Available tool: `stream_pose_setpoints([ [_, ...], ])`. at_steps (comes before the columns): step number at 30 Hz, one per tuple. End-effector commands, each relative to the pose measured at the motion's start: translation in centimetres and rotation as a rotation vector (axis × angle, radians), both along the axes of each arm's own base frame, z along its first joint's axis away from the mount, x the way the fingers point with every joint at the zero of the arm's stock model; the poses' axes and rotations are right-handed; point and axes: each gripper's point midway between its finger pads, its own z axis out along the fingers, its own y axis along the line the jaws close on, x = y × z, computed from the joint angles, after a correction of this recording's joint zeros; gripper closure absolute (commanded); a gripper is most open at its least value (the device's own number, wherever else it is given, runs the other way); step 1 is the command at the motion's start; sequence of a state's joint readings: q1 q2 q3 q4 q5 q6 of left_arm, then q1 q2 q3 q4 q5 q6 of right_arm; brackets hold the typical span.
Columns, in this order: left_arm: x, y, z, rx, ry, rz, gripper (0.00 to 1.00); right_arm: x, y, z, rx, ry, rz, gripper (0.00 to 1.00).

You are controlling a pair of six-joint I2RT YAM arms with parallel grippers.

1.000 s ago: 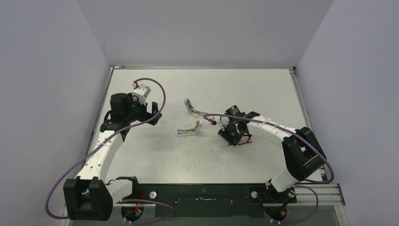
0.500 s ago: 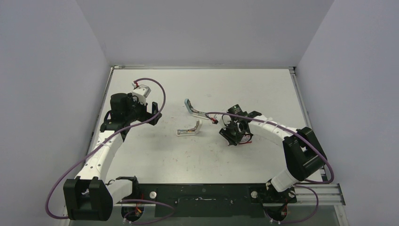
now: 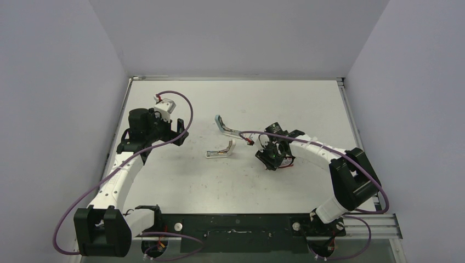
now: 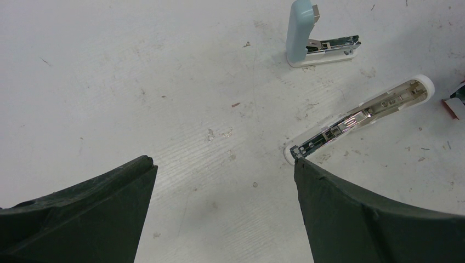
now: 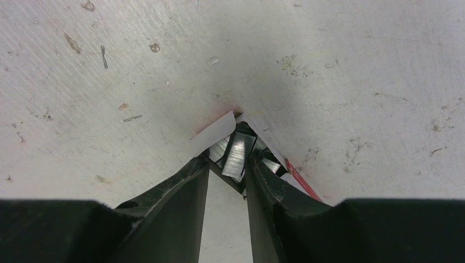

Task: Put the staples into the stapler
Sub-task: Pick up the staple from the staple box.

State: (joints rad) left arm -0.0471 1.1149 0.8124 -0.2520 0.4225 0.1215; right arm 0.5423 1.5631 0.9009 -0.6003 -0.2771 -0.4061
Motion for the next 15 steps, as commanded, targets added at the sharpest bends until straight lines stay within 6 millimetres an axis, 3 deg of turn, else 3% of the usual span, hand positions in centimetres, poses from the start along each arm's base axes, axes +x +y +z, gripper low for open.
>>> stream_pose_setpoints([
  [1, 0.8, -0.1, 1.6, 0.015, -0.051, -0.011, 0.03, 0.6, -0.1, 0.1, -0.002, -0.02, -0.02, 0.68],
  [15, 0.7, -0.1, 1.6, 0.014, -0.05, -0.012, 0.03, 1.8, -1.2, 0.7, -0.044, -0.074, -0.065, 0.67],
])
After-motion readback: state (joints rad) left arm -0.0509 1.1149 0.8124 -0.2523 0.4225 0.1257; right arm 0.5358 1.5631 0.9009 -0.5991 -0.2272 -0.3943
